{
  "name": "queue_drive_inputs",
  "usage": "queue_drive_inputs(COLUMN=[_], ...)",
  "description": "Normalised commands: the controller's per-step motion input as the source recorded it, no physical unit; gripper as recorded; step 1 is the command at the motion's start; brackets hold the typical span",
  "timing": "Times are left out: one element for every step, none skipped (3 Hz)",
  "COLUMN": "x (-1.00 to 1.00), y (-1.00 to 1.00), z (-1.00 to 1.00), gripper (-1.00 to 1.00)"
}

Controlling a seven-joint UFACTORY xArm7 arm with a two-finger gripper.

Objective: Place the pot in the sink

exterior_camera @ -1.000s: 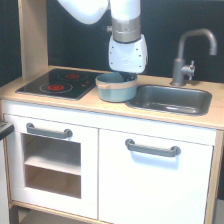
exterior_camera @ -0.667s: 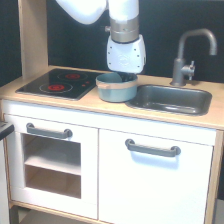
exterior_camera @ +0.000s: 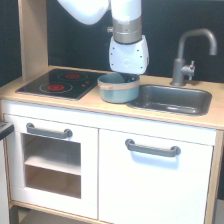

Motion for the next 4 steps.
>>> queue_drive_inputs(x=[0.35,0.30,0.11,1.00], y=[-0.07,-0.07,-0.08,-0.20], z=[0.93,0.26,1.00,1.00], gripper=[-0.94,-0.78,-1.00,-1.00])
